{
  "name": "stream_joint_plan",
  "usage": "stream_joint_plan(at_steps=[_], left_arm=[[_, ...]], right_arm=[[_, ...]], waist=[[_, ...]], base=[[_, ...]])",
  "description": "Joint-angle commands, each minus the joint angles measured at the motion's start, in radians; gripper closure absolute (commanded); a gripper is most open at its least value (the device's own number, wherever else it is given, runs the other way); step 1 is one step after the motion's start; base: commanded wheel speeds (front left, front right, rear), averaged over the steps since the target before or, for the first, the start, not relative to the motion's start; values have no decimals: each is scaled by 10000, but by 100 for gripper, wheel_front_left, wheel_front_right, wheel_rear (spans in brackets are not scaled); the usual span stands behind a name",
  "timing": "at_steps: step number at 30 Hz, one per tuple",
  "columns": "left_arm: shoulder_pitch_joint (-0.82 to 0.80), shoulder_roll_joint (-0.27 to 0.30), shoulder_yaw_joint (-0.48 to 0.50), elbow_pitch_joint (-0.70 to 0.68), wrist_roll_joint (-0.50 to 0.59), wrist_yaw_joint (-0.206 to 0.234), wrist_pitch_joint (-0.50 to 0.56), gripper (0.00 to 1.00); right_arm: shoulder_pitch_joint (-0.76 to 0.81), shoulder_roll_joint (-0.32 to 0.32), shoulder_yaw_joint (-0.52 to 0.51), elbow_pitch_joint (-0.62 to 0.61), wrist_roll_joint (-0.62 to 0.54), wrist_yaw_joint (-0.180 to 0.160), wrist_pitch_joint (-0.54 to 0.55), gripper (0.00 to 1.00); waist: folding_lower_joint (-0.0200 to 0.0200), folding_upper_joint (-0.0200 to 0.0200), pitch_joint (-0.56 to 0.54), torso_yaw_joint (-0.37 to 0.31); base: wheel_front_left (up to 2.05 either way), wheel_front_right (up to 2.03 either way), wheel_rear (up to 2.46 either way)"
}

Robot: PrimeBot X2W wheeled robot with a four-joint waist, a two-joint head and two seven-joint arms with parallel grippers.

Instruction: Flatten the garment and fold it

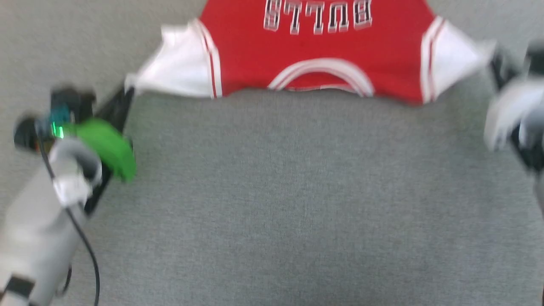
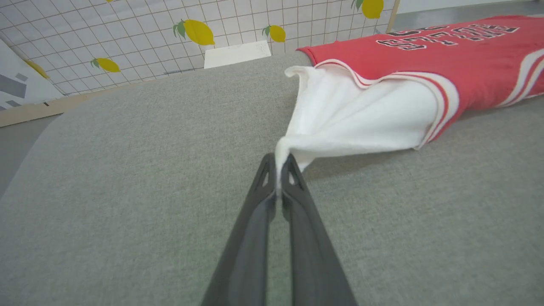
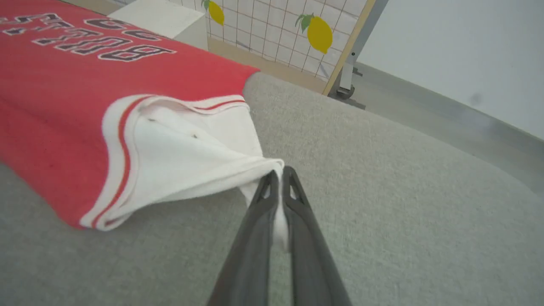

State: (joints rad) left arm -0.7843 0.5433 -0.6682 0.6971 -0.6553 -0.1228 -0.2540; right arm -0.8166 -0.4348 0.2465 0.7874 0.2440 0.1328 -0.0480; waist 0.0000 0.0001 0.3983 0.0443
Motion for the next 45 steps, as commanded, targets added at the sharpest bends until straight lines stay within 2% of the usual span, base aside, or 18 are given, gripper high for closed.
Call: stream_joint_plan(at_steps=[1,4,8,16,19,24,28,29,30,37,41,45], left_arm=[[413,292,54,-122,-151,-26,-72,100],[1319,607,163,-450,-424,34,-73,100],[2290,1165,144,-919,-618,108,124,100],[4752,2268,-401,-2741,-1338,117,1329,100],[5794,2620,-523,-3694,-1675,448,1733,100],[7245,3173,-506,-5529,-2175,1343,2099,100],[7776,3297,-584,-6788,-2287,1912,2368,100],[7806,3272,-609,-7000,-2283,2000,2422,100],[7799,3228,-647,-7238,-2271,2077,2502,100],[7289,2893,-914,-8345,-2146,2125,3133,100],[6977,2761,-988,-8991,-1989,2200,3365,100],[6630,2569,-1116,-9664,-1715,2239,3530,100]], right_arm=[[499,-354,267,-322,361,-21,129,100],[1723,-947,608,-858,1283,-21,686,100],[2950,-1656,848,-1628,1937,-21,1372,100],[5458,-2351,829,-3257,3101,-21,3367,100],[6575,-2506,608,-3993,3490,-21,4238,100],[8624,-2696,-350,-5188,3731,-21,5782,100],[9693,-2263,-1344,-6121,3519,-21,6440,100],[9767,-2121,-1575,-6330,3378,-21,6487,68],[9823,-1940,-1839,-6561,3213,-21,6614,0],[9149,-1299,-3101,-8238,2751,-21,8046,0],[7970,-967,-3729,-8983,2287,-21,8876,0],[6242,-742,-3686,-8945,1768,-21,9473,0]], waist=[[0,-1,-1378,-20],[0,-1,-2067,-21],[0,-1,-2805,2],[0,-1,-3869,-71],[0,-1,-4051,-71],[0,-1,-4101,25],[0,-1,-3890,166],[0,-1,-3823,195],[0,-1,-3708,243],[0,-1,-2919,789],[0,-1,-2239,1302],[0,-1,-1360,1938]], base=[[0,0,0],[0,0,0],[0,0,0],[0,0,0],[0,0,0],[0,0,0],[0,0,0],[0,0,0],[0,0,0],[0,0,0],[0,0,0],[0,0,0]])
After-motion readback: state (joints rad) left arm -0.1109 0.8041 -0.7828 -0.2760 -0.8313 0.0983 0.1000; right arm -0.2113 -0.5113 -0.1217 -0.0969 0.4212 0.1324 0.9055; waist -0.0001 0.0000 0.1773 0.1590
